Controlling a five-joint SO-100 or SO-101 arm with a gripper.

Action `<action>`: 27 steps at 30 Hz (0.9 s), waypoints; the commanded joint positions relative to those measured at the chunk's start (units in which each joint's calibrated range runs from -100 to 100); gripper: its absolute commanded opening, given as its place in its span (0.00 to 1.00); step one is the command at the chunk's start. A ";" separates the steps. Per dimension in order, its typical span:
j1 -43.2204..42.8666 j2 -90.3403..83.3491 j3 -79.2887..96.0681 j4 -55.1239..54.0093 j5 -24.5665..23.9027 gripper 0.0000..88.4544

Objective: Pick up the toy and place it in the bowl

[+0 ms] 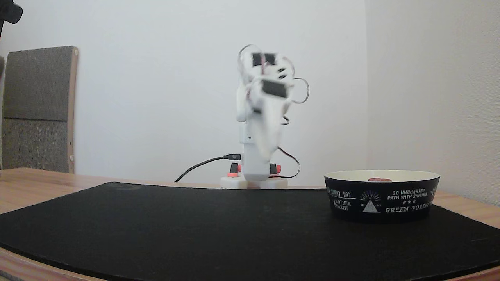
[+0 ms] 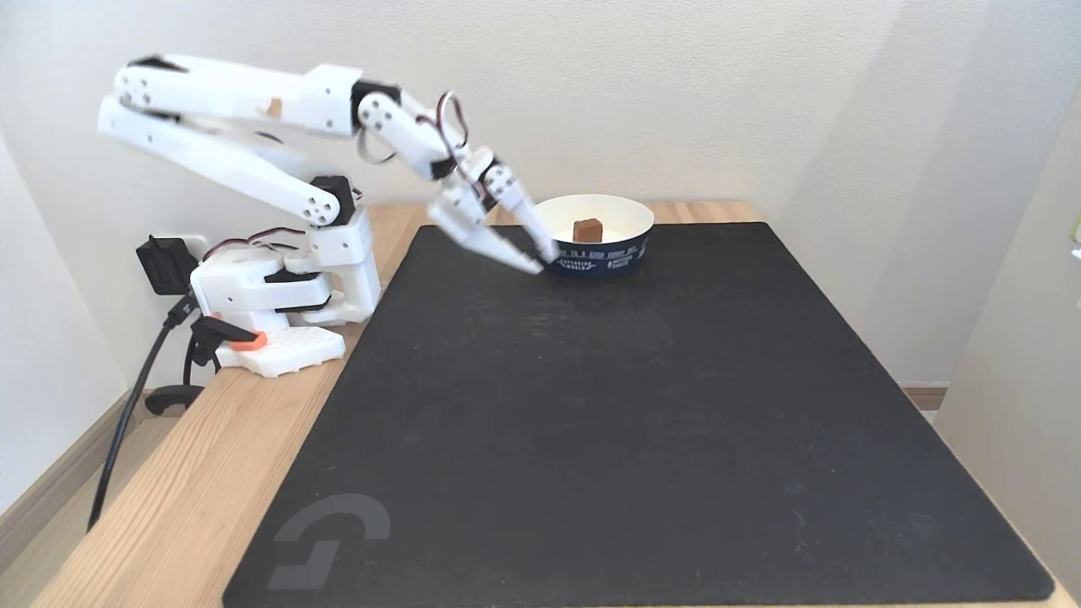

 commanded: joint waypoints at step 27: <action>-3.04 -43.55 23.17 13.45 -9.76 0.03</action>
